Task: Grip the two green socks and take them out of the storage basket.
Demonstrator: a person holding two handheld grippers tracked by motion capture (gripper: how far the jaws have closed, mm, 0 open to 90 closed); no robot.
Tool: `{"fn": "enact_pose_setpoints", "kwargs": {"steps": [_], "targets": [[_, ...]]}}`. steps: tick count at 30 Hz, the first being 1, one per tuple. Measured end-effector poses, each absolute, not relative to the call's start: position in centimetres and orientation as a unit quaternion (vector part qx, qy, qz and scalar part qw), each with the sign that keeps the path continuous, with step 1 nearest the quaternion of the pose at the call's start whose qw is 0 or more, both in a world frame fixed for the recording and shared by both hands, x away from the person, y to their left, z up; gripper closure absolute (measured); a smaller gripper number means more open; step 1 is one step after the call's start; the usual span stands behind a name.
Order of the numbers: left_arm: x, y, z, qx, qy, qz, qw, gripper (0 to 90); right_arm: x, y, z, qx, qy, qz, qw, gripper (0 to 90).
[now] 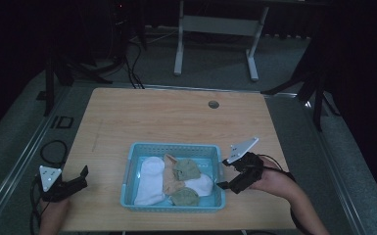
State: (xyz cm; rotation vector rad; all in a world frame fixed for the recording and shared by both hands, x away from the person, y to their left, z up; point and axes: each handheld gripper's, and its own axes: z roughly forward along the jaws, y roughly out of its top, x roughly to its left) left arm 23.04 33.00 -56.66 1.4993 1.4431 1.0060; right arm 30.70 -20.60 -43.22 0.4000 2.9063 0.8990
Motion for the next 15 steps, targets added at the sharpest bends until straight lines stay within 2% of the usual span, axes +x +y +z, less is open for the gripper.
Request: {"fn": "enact_pose_setpoints", "kwargs": {"steps": [15], "targets": [[23.0, 33.0, -56.7, 0.595, 0.568, 0.399, 0.405, 0.3, 31.0, -17.2, -45.1, 0.107, 0.955, 0.277, 0.008, 21.0]]}}
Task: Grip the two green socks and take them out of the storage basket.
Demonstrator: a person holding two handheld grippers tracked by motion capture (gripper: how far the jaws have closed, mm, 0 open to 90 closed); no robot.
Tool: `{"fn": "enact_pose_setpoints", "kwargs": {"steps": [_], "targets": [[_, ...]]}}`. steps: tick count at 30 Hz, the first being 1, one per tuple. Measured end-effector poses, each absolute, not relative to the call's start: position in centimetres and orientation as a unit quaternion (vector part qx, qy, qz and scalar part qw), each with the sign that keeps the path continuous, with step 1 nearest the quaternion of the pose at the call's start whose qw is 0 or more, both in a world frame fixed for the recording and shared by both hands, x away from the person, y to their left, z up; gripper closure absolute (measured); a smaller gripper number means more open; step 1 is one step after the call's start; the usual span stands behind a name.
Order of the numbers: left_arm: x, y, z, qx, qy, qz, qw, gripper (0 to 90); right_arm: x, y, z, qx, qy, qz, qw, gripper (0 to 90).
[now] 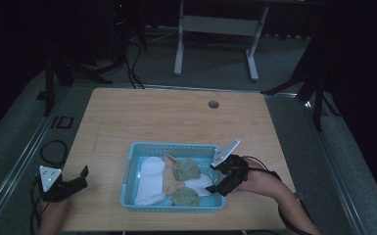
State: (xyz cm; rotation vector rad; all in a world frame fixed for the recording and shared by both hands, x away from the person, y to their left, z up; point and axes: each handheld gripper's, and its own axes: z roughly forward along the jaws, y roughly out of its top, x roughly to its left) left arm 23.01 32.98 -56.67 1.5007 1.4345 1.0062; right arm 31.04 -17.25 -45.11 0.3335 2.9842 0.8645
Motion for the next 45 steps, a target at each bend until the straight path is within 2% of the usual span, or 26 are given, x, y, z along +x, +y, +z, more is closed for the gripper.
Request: {"fn": "enact_pose_setpoints", "kwargs": {"steps": [13, 21, 23, 25, 26, 30, 37, 42, 45], "targets": [[23.0, 32.9, -56.7, 0.598, 0.565, 0.400, 0.404, 0.3, 30.8, -14.3, -46.8, 0.083, 0.963, 0.254, -0.023, 22.8], [23.0, 32.9, -56.7, 0.599, 0.564, 0.400, 0.404, 0.4, 30.6, -12.8, -47.8, 0.073, 0.969, 0.235, -0.018, 31.5], [23.0, 32.9, -56.7, 0.599, 0.564, 0.400, 0.404, 0.3, 30.6, -12.4, -47.9, 0.069, 0.969, 0.235, -0.016, 37.5], [23.0, 32.9, -56.7, 0.599, 0.564, 0.400, 0.404, 0.3, 30.7, -12.1, -48.0, 0.066, 0.971, 0.230, -0.019, 38.6], [23.0, 32.9, -56.7, 0.599, 0.564, 0.400, 0.404, 0.3, 30.7, -11.9, -48.1, 0.068, 0.972, 0.226, -0.019, 43.2], [23.0, 32.9, -56.7, 0.599, 0.564, 0.400, 0.404, 0.3, 30.7, -11.5, -48.4, 0.067, 0.974, 0.215, -0.024, 49.6], [23.0, 32.9, -56.7, 0.599, 0.565, 0.399, 0.405, 0.4, 30.5, -10.9, -49.2, 0.045, 0.981, 0.188, -0.028, 55.2], [23.0, 32.9, -56.7, 0.599, 0.565, 0.399, 0.403, 0.3, 30.3, -10.6, -49.8, 0.028, 0.985, 0.167, -0.023, 66.7], [23.0, 32.9, -56.7, 0.599, 0.566, 0.399, 0.403, 0.3, 30.0, -10.5, -49.8, 0.016, 0.986, 0.165, -0.009, 78.2]]}}
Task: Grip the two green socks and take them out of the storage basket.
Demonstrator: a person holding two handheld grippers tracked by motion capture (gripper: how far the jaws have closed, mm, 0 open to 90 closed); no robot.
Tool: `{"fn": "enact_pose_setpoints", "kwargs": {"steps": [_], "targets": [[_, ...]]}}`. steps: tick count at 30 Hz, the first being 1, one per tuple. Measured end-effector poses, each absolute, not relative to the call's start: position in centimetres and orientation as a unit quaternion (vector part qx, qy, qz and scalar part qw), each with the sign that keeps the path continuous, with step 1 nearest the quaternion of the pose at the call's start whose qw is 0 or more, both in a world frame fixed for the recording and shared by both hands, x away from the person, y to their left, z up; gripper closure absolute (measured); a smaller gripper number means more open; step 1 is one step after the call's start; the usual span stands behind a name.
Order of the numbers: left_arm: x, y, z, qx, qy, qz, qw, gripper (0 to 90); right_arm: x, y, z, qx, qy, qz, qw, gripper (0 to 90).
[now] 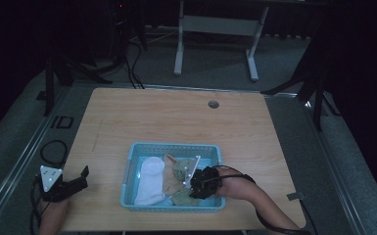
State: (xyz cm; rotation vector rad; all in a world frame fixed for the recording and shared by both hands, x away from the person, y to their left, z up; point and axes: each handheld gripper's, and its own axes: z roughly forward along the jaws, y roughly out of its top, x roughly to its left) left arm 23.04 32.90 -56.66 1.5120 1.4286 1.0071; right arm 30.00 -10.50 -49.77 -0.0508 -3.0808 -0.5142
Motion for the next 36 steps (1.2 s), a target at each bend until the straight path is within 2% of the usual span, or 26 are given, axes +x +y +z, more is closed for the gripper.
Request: {"fn": "enact_pose_setpoints", "kwargs": {"steps": [7, 13, 36], "targets": [[23.1, 32.9, -56.7, 0.599, 0.566, 0.399, 0.402, 0.3, 29.6, -10.6, -49.0, -0.005, -0.985, -0.171, -0.001, 83.2], [23.1, 32.9, -56.7, 0.599, 0.567, 0.399, 0.402, 0.3, 29.4, -11.0, -47.8, -0.004, -0.982, -0.189, 0.008, 83.5], [23.1, 32.9, -56.7, 0.598, 0.568, 0.399, 0.400, 0.3, 30.1, -14.1, -41.7, -0.028, -0.969, -0.239, -0.049, 83.6]]}}
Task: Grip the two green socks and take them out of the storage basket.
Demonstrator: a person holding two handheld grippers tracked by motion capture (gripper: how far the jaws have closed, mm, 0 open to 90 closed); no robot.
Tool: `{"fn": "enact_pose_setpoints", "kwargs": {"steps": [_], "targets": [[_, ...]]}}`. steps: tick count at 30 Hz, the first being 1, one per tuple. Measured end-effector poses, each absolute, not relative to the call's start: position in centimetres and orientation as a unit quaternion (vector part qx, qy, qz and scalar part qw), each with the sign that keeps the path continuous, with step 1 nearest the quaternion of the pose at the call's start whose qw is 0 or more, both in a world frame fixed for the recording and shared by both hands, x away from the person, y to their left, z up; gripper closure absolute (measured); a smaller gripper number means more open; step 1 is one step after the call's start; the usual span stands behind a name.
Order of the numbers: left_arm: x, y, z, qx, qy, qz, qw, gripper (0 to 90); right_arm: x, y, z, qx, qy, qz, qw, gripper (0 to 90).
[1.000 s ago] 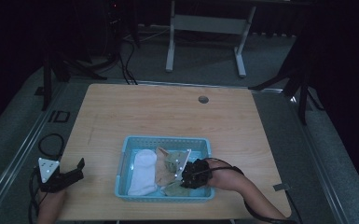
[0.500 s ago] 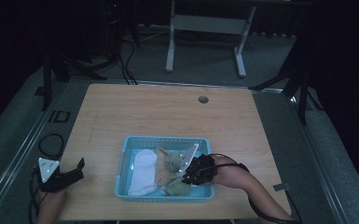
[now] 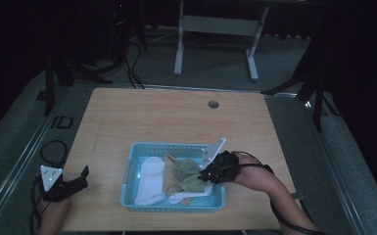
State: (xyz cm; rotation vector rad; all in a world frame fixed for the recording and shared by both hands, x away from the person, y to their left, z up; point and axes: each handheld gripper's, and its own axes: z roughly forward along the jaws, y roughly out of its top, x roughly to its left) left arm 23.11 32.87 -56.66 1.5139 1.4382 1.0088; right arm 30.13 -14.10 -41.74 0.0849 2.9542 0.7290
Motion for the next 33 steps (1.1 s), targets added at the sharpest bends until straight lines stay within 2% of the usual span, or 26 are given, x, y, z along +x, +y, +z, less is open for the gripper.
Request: {"fn": "enact_pose_setpoints", "kwargs": {"steps": [9, 16, 33], "targets": [[23.1, 32.9, -56.7, 0.599, 0.569, 0.399, 0.399, 0.4, 30.7, -16.6, -39.1, 0.060, 0.959, 0.265, 0.082, 83.6], [23.1, 32.9, -56.7, 0.598, 0.570, 0.399, 0.398, 0.3, 31.2, -20.2, -38.1, 0.104, 0.949, 0.279, 0.102, 83.6], [23.1, 32.8, -56.7, 0.599, 0.569, 0.400, 0.397, 0.3, 31.3, -28.3, -39.7, 0.206, 0.926, 0.296, 0.116, 83.6]]}}
